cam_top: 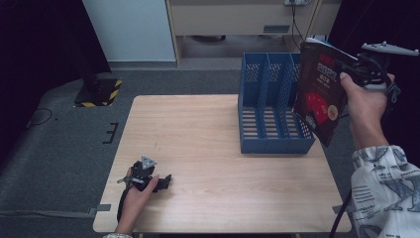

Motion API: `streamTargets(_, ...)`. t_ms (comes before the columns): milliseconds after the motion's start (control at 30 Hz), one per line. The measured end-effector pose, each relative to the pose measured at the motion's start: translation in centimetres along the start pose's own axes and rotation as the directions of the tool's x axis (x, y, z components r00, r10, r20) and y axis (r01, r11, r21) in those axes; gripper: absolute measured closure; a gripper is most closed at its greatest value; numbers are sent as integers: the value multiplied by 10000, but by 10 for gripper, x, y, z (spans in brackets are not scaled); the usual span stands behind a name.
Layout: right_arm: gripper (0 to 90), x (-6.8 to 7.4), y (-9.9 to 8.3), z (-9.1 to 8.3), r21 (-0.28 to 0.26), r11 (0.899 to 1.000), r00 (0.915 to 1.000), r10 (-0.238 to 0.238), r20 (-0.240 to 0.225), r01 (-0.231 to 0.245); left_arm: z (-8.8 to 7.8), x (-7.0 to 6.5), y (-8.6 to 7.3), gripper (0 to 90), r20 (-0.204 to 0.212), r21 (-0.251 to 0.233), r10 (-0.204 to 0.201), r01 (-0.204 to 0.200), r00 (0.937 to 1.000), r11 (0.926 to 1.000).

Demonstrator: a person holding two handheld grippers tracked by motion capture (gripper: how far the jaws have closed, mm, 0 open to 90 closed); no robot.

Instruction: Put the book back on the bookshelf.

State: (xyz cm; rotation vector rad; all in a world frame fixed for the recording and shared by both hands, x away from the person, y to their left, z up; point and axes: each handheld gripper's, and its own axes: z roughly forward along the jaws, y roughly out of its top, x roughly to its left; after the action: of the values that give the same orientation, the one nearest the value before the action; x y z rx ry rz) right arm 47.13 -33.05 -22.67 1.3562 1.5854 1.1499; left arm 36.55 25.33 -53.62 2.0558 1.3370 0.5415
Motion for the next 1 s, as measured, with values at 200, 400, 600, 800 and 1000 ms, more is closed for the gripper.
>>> streamTargets(200, 870, -1, -1, 16, 13, 10000, 9999, -4, 123, 4, 0, 0, 0, 0, 2, -7, -8, 8, 10000, 10000)
streamTargets(400, 870, 1, -4, 33, -158, 9996, 9992, 221, 346, -216, 0, 0, -1, 0, 0, -63, -17, 17, 10000, 10000)
streamTargets(600, 870, 6, -9, 47, -266, 9990, 9987, 355, 377, -346, 0, 0, -1, 0, -2, -90, -30, 30, 10000, 10000)
streamTargets(800, 870, 10, -17, 60, -236, 9992, 9987, 347, 385, -338, -1, 0, -1, 0, 14, -63, 4, -4, 10000, 10000)
streamTargets(1000, 870, 14, -22, 68, -369, 9988, 9982, 329, 503, -311, -1, 0, -1, 0, 15, -56, 7, -7, 10000, 10000)
